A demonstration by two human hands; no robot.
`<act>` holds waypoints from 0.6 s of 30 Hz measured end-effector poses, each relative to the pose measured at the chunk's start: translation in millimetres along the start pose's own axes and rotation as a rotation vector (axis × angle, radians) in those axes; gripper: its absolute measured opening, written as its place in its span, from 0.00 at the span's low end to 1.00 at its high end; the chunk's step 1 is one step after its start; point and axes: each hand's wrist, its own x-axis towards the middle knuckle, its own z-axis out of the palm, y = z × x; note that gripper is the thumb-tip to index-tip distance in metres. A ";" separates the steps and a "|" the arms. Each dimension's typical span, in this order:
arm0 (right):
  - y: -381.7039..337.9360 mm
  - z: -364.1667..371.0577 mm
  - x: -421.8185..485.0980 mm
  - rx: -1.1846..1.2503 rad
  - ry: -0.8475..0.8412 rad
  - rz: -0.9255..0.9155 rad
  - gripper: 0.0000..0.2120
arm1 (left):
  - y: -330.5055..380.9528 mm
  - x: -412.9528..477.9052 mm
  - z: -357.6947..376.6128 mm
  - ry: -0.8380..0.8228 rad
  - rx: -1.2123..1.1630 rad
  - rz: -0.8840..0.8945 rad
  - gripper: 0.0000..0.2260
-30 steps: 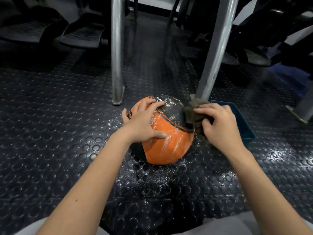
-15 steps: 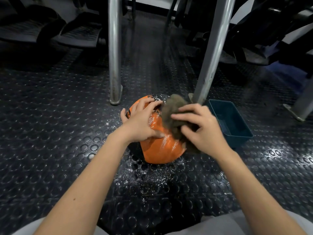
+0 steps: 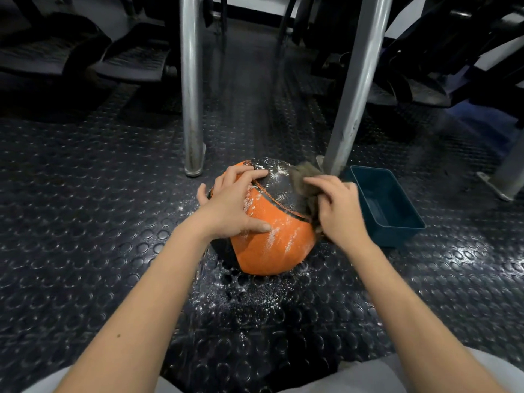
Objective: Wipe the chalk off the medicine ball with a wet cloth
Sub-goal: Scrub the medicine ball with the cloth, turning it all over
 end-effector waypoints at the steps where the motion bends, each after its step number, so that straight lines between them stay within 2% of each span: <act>1: 10.0 -2.1 0.7 -0.042 0.004 0.100 0.22 | -0.2 -0.2 -0.3 -0.001 0.001 -0.003 0.42; 3: 16.2 -12.5 3.7 -0.071 0.065 0.181 0.23 | -0.7 1.4 -1.8 0.003 0.009 -0.005 0.42; 6: -13.8 -26.2 9.1 0.051 0.187 -0.057 0.23 | -0.9 1.2 -3.1 0.000 0.034 -0.027 0.41; 8: -24.2 -19.3 8.0 0.094 0.091 -0.173 0.23 | -1.7 0.6 -3.1 0.007 0.045 -0.038 0.41; 9: -21.0 -11.4 6.6 0.092 0.012 -0.134 0.23 | -1.9 0.2 -3.8 0.012 0.057 -0.036 0.41; 11: -3.7 -2.1 1.7 0.023 -0.101 0.081 0.22 | -2.7 0.0 -5.2 0.013 0.079 -0.039 0.41; 13: 8.6 -6.0 0.4 -0.049 -0.064 0.196 0.21 | -3.9 0.6 -6.4 0.002 0.077 -0.039 0.41; 14: 7.3 -10.6 2.9 -0.035 0.005 0.179 0.21 | -3.9 1.4 -6.3 0.018 0.048 -0.038 0.39; 16: -9.8 -18.1 8.7 0.061 0.116 0.068 0.21 | -2.1 2.9 -2.9 0.151 -0.053 -0.037 0.31; 18: -27.6 -16.9 6.7 0.117 0.075 -0.072 0.21 | -1.0 5.1 4.1 0.355 -0.115 -0.050 0.26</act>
